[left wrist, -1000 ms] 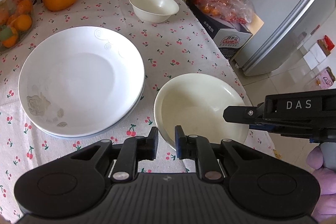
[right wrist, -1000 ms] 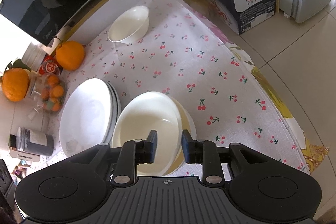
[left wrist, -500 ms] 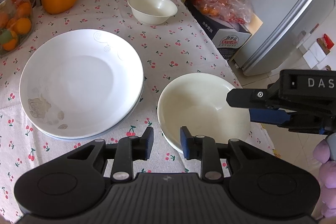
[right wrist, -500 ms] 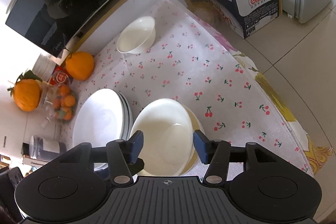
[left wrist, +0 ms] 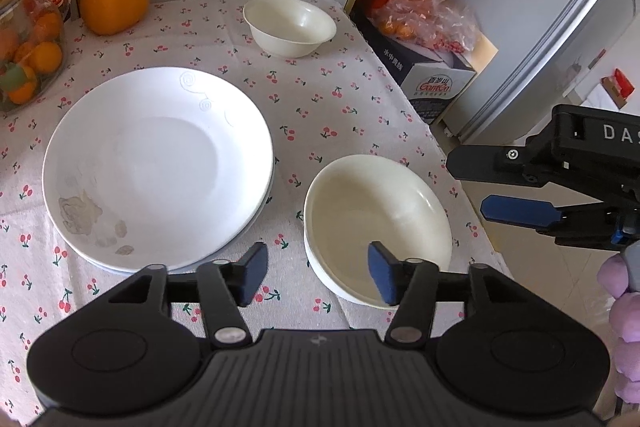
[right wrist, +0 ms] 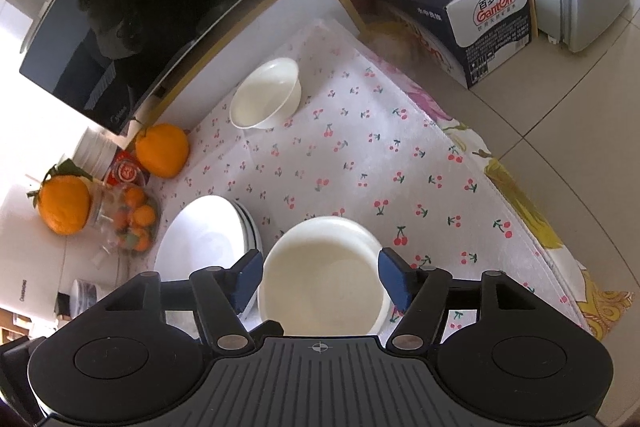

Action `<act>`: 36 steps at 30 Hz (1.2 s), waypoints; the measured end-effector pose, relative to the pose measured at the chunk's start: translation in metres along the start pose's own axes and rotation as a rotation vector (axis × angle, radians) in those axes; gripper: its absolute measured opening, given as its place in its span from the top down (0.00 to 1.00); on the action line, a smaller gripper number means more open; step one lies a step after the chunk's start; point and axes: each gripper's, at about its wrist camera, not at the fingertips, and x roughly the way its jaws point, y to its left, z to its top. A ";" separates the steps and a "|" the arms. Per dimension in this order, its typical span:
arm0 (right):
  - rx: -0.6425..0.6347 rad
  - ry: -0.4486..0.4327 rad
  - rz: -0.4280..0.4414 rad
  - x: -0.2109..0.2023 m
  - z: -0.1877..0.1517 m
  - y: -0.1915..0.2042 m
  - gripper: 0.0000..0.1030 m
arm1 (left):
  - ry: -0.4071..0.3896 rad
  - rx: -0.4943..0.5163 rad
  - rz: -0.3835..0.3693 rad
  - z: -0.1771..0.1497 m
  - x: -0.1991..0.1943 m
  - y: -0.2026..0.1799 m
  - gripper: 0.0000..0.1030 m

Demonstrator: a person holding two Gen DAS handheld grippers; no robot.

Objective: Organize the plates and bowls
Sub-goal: 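Move both grippers to the small cream bowl by the microwave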

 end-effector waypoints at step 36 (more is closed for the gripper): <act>-0.103 -0.063 -0.032 0.049 0.094 0.067 0.11 | -0.209 -0.121 0.163 0.113 -0.014 0.041 0.01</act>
